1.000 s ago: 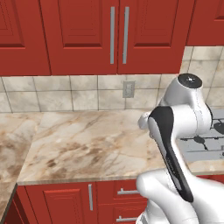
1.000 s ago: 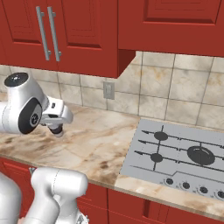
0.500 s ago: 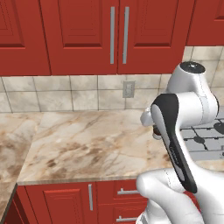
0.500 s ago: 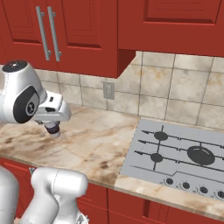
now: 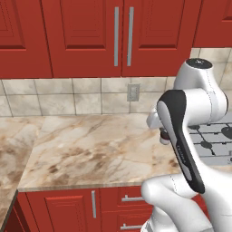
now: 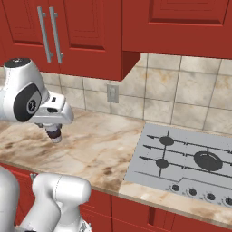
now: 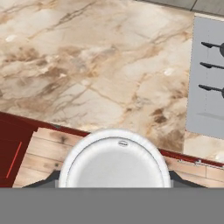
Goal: Move the drinks to the dining counter.
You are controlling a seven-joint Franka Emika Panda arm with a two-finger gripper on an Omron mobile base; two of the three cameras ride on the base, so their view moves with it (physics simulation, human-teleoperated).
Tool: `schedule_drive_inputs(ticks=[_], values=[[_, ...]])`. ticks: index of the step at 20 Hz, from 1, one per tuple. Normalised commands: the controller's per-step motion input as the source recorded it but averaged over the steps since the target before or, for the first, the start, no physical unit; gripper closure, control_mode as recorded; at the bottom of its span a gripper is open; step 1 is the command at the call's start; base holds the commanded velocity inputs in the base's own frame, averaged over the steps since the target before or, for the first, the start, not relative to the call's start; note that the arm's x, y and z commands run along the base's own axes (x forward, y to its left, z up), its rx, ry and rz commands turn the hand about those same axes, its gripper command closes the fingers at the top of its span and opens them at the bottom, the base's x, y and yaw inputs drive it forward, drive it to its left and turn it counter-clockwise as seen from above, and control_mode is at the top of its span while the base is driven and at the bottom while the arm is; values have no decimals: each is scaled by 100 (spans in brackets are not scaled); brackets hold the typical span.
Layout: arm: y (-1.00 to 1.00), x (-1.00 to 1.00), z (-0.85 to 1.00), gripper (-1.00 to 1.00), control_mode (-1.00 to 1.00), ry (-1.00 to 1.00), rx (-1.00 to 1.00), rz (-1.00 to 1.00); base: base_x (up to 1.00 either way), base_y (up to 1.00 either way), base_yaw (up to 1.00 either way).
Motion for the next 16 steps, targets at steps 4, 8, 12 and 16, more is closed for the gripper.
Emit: schedule_drive_inputs(ticks=[4,8,12,16], values=[[0,0,2,100,-100,1,0,0,0,0,0],[0,-3,1,100,-100,0,0,0,0,0,0],[0,-8,0,100,-100,0,0,0,0,0,0],[0,-14,0,100,-100,0,0,0,0,0,0]])
